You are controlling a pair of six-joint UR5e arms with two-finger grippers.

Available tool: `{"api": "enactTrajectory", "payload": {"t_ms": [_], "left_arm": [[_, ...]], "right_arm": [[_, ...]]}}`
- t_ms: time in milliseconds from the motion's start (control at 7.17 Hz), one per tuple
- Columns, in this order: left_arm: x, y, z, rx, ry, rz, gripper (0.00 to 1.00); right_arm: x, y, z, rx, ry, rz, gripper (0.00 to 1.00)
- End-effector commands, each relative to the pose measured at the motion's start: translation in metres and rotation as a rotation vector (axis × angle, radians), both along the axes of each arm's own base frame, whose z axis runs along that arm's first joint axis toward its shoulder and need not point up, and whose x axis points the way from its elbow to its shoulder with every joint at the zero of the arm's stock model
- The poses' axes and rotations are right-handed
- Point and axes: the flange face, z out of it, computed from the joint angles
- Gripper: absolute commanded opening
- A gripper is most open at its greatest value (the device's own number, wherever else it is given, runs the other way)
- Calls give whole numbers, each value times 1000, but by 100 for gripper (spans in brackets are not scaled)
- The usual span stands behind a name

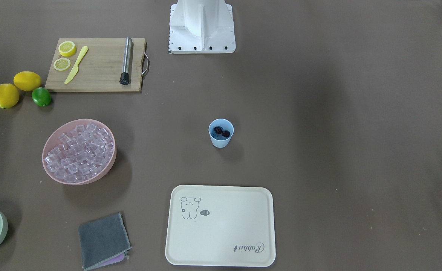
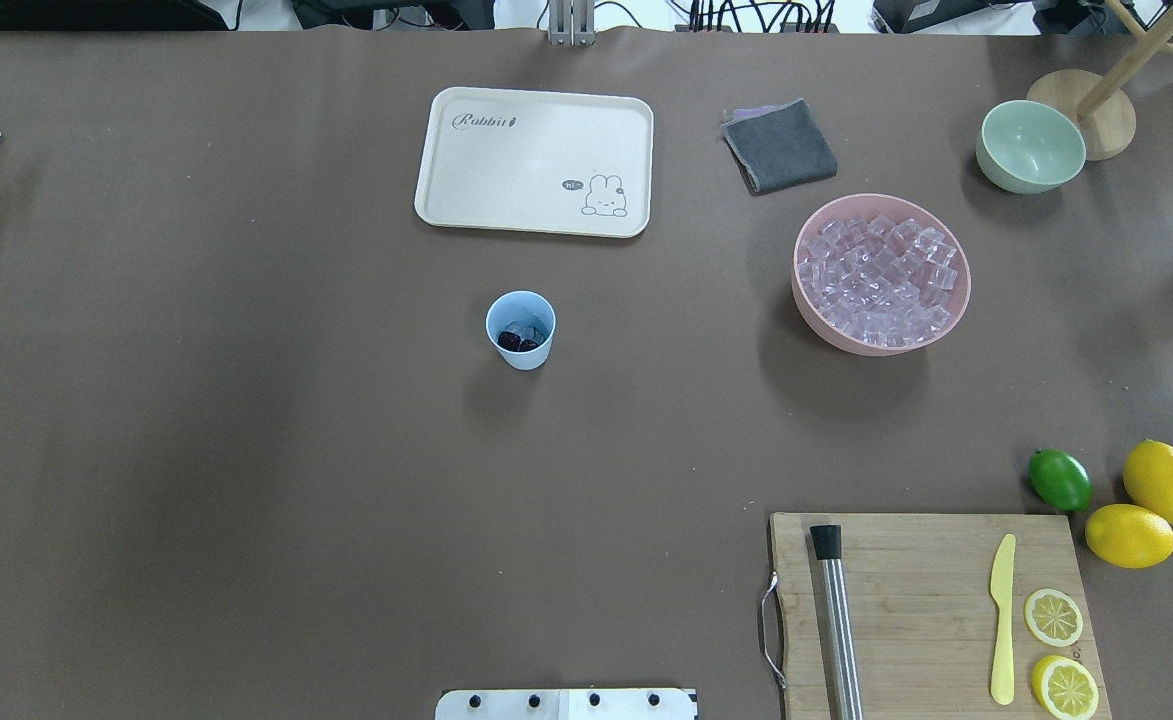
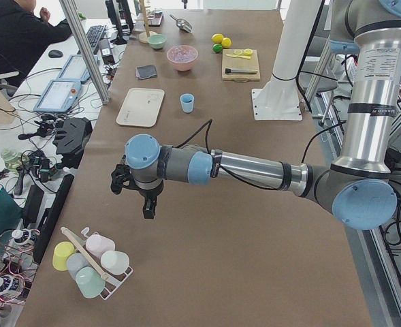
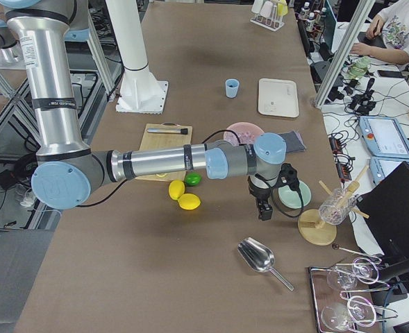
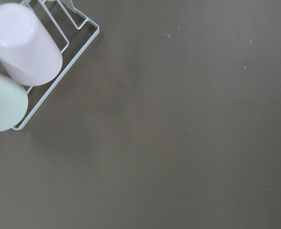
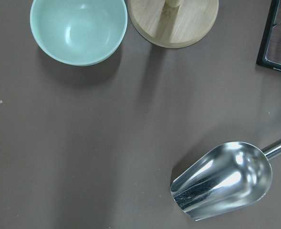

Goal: Put ice and cherries in cup

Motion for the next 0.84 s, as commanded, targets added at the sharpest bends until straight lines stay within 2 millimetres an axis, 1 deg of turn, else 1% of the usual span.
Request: {"api": "enactTrajectory", "payload": {"t_ms": [0,139,279,418,558,697], "left_arm": [[-8,-10,-32,47,-128,-35,98],[-13,-17,-43,72,-194,-54,98],[-11,-32,-10,55,-205,-37,98],[-11,-42,9,91,-200,-40,98],[0,-39,-1,110,-180,-21,98],[7,-32,3,104,-179,-8,98]], "right_arm": [[1,-3,-1,-33,-3,36,99],[3,-4,7,-51,17,47,99],[3,-5,11,-52,40,49,99],[17,2,9,-43,34,72,99],[25,10,11,-46,20,81,99],[23,9,9,-47,13,83,99]]}}
